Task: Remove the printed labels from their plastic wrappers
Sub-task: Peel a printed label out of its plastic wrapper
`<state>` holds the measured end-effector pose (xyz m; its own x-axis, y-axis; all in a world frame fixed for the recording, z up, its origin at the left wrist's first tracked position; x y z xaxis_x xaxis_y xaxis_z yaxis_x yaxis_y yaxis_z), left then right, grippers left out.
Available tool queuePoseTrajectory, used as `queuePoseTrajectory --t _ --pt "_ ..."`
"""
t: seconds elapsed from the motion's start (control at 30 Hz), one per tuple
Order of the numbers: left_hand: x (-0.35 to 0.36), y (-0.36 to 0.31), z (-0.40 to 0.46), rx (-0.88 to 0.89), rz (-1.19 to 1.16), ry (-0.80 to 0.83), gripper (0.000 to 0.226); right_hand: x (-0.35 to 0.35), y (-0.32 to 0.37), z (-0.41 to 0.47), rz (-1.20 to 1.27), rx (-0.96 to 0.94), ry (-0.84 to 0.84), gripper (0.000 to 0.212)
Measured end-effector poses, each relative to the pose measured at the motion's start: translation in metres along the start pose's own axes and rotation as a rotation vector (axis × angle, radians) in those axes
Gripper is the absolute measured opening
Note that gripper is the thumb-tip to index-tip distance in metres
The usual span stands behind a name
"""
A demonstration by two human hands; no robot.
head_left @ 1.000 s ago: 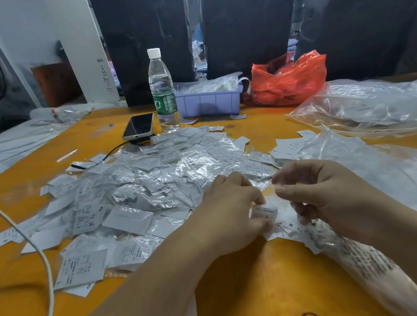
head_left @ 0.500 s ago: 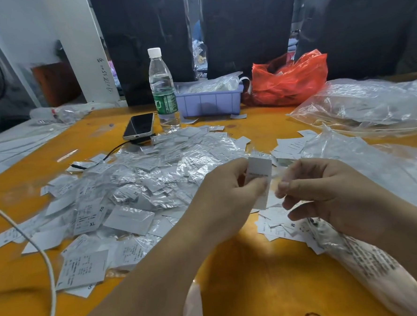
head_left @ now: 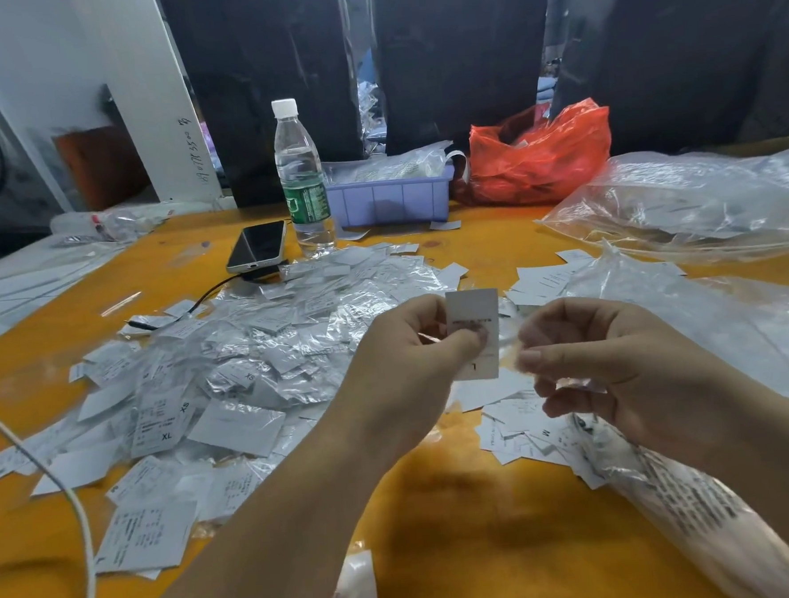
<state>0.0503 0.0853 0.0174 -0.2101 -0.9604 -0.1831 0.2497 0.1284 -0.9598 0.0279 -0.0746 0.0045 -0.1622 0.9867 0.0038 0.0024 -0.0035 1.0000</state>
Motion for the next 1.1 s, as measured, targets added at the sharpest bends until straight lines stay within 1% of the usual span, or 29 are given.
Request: queuePoseTrajectory --t 0.1,0.2,0.43,0.63,0.77,0.93,1.1 --pt "-0.005 -0.002 0.001 0.002 -0.106 -0.026 0.008 0.003 0.0 0.0 -0.012 0.007 0.021 0.025" --pt "-0.007 -0.004 0.0 0.021 -0.122 -0.063 0.009 0.006 0.002 -0.002 -0.041 0.001 0.044 0.02" --pt "-0.018 -0.014 -0.005 0.079 -0.157 -0.156 0.007 0.004 0.003 -0.002 -0.052 -0.009 0.027 0.019" --pt "-0.017 -0.015 -0.007 0.097 -0.136 -0.156 0.005 0.01 0.005 -0.004 -0.12 -0.026 0.053 0.02" --pt "-0.013 -0.015 -0.007 0.103 -0.113 -0.125 0.006 0.008 0.007 -0.005 -0.205 -0.066 0.0 0.022" --pt "-0.013 -0.016 -0.007 0.106 -0.104 -0.126 0.006 0.002 0.008 -0.007 -0.264 -0.095 -0.071 0.008" --pt "-0.014 -0.016 -0.007 0.108 -0.112 -0.142 0.005 -0.002 0.008 -0.005 -0.263 -0.089 -0.128 0.009"
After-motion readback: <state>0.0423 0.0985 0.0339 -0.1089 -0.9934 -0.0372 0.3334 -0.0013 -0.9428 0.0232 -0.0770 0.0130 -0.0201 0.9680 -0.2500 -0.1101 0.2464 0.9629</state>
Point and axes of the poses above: each hand's wrist, its own z-axis towards the middle knuckle, its own x-axis out of the palm, y = z × x, the point moved 7 cm from there along z, towards the middle knuckle, and after that the axes turned 3 degrees about -z, right-handed, at the moved point
